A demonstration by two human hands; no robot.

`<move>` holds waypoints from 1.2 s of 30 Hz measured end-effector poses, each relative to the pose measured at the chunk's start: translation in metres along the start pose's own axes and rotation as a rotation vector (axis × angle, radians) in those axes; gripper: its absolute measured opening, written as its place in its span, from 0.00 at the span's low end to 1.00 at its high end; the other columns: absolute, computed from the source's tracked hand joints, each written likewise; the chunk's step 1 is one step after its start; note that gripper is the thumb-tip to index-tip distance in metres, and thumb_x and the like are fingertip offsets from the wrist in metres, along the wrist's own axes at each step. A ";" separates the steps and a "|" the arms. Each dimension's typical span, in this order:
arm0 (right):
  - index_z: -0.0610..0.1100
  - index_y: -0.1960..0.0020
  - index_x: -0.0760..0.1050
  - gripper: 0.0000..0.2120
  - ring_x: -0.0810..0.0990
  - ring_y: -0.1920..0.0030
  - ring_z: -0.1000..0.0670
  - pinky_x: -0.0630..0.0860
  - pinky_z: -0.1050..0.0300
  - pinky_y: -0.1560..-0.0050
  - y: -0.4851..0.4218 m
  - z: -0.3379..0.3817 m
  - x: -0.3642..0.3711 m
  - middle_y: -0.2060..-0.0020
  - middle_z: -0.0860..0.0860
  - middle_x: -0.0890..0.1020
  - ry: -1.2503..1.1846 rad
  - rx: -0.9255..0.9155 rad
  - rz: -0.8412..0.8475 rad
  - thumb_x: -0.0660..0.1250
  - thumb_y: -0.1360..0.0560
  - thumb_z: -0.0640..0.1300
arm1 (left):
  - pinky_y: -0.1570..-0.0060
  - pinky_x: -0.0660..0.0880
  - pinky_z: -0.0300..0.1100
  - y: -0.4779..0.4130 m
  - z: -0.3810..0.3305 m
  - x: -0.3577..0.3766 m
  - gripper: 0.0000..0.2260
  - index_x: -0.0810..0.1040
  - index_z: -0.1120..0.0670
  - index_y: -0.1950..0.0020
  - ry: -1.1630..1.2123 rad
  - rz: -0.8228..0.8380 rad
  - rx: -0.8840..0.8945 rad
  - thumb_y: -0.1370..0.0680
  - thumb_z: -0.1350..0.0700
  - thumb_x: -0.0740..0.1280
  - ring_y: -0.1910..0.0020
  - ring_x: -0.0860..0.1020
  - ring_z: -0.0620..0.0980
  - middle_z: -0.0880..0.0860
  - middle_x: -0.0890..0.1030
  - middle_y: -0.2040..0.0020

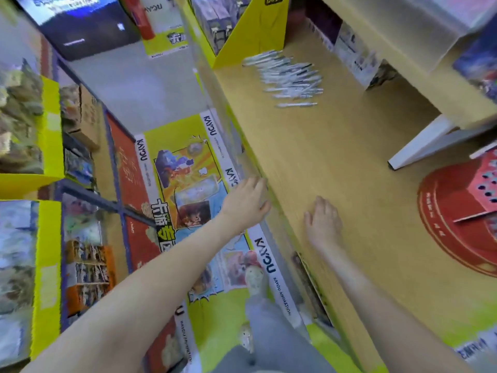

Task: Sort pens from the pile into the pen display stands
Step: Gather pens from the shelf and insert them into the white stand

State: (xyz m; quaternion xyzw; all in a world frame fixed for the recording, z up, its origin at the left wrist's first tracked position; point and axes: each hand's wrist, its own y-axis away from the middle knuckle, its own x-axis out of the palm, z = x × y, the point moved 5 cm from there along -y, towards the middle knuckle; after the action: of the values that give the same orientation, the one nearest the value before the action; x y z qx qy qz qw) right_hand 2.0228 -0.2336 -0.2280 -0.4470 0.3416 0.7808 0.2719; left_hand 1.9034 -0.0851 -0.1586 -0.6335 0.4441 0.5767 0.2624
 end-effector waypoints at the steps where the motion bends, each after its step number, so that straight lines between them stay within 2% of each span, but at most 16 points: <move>1: 0.37 0.25 0.55 0.25 0.60 0.28 0.42 0.57 0.49 0.30 -0.008 0.003 0.002 0.27 0.41 0.62 0.000 0.031 -0.001 0.54 0.19 0.46 | 0.35 0.65 0.50 -0.011 0.006 0.000 0.25 0.59 0.57 0.24 -0.005 0.018 0.022 0.18 0.47 0.56 0.30 0.66 0.58 0.58 0.64 0.26; 6: 0.39 0.26 0.56 0.25 0.59 0.29 0.43 0.57 0.47 0.30 -0.077 0.038 0.002 0.27 0.43 0.61 0.055 0.081 -0.039 0.51 0.19 0.49 | 0.36 0.67 0.50 -0.074 0.049 -0.017 0.26 0.56 0.57 0.24 -0.049 0.026 0.075 0.18 0.46 0.55 0.29 0.65 0.58 0.59 0.61 0.25; 11: 0.39 0.26 0.58 0.25 0.58 0.29 0.43 0.57 0.47 0.31 -0.160 0.083 -0.009 0.27 0.44 0.61 -0.010 0.125 -0.023 0.53 0.19 0.50 | 0.34 0.66 0.52 -0.146 0.095 -0.041 0.26 0.56 0.57 0.24 -0.098 0.087 0.094 0.18 0.45 0.55 0.29 0.64 0.58 0.59 0.60 0.24; 16: 0.41 0.26 0.59 0.24 0.59 0.29 0.43 0.57 0.48 0.32 -0.221 0.103 -0.025 0.28 0.45 0.62 -0.081 0.262 -0.048 0.52 0.18 0.50 | 0.35 0.66 0.51 -0.232 0.142 -0.063 0.27 0.55 0.56 0.23 -0.053 0.075 0.051 0.18 0.45 0.55 0.28 0.63 0.58 0.58 0.59 0.24; 21: 0.43 0.25 0.58 0.23 0.64 0.34 0.40 0.60 0.50 0.34 -0.277 0.103 -0.038 0.31 0.42 0.64 -0.105 0.465 -0.115 0.50 0.18 0.49 | 0.31 0.62 0.52 -0.341 0.176 -0.074 0.28 0.53 0.54 0.22 -0.052 0.091 0.040 0.18 0.42 0.53 0.27 0.61 0.60 0.60 0.57 0.23; 25: 0.42 0.25 0.58 0.23 0.70 0.38 0.37 0.65 0.51 0.39 -0.309 0.099 -0.046 0.36 0.37 0.67 -0.341 0.699 -0.173 0.51 0.18 0.47 | 0.32 0.63 0.54 -0.423 0.173 -0.076 0.29 0.48 0.51 0.21 -0.035 0.147 0.142 0.18 0.41 0.51 0.27 0.60 0.62 0.61 0.54 0.23; 27: 0.41 0.24 0.56 0.23 0.70 0.38 0.37 0.65 0.52 0.41 -0.323 0.101 -0.042 0.35 0.36 0.67 -0.488 0.799 -0.175 0.52 0.18 0.46 | 0.30 0.61 0.55 -0.459 0.166 -0.074 0.29 0.49 0.51 0.21 -0.017 0.178 0.192 0.18 0.41 0.52 0.26 0.59 0.62 0.62 0.55 0.23; 29: 0.40 0.26 0.58 0.22 0.70 0.39 0.37 0.66 0.51 0.44 -0.335 0.103 -0.038 0.34 0.36 0.67 -0.567 0.872 -0.173 0.52 0.18 0.46 | 0.29 0.57 0.53 -0.485 0.155 -0.070 0.29 0.50 0.52 0.21 -0.014 0.229 0.230 0.18 0.41 0.52 0.26 0.57 0.61 0.63 0.55 0.24; 33: 0.41 0.28 0.61 0.21 0.70 0.49 0.41 0.66 0.52 0.55 -0.360 0.105 -0.043 0.37 0.36 0.70 -0.797 0.992 -0.304 0.54 0.19 0.47 | 0.29 0.56 0.55 -0.513 0.134 -0.058 0.31 0.53 0.55 0.22 -0.076 0.321 0.280 0.19 0.38 0.47 0.26 0.55 0.62 0.62 0.55 0.24; 34: 0.41 0.28 0.60 0.21 0.70 0.50 0.42 0.66 0.53 0.55 -0.368 0.105 -0.045 0.37 0.37 0.70 -0.817 0.991 -0.314 0.54 0.18 0.48 | 0.30 0.56 0.55 -0.514 0.130 -0.055 0.31 0.54 0.55 0.23 -0.110 0.333 0.299 0.19 0.38 0.46 0.26 0.55 0.62 0.62 0.56 0.25; 36: 0.41 0.27 0.58 0.23 0.70 0.42 0.41 0.66 0.55 0.50 -0.382 0.108 -0.047 0.34 0.38 0.66 -0.834 0.985 -0.304 0.53 0.18 0.50 | 0.32 0.57 0.56 -0.508 0.124 -0.049 0.30 0.54 0.55 0.23 -0.173 0.330 0.346 0.19 0.38 0.45 0.29 0.58 0.61 0.61 0.58 0.27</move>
State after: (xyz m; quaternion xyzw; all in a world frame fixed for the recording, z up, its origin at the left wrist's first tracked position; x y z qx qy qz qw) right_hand 2.2673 0.0813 -0.2575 0.0260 0.4579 0.5938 0.6611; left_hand 2.2845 0.2697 -0.2268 -0.4464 0.6093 0.5793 0.3064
